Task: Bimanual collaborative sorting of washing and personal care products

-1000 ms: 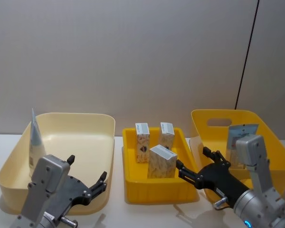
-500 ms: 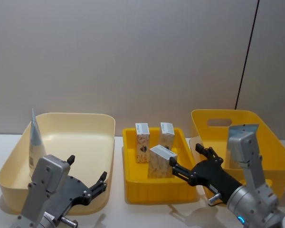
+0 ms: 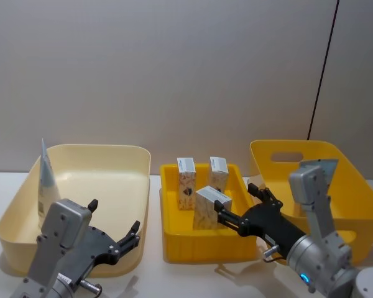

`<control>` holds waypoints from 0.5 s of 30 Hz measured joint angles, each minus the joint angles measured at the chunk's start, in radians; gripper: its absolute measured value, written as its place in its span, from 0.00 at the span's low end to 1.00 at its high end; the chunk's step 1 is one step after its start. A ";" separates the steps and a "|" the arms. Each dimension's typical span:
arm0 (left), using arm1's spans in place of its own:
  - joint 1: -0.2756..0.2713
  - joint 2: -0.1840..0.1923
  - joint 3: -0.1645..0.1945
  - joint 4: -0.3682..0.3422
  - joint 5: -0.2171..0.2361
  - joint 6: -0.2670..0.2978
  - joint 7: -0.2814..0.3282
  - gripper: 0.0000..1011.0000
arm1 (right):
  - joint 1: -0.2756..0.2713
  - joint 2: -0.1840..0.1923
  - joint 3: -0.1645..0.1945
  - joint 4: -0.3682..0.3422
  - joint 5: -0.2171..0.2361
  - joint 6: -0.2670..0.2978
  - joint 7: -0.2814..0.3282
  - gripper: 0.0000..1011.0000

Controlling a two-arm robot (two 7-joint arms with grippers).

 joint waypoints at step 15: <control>0.000 0.000 0.000 0.000 0.000 0.000 0.000 0.99 | 0.074 -0.038 -0.015 0.111 -0.008 0.010 0.004 0.99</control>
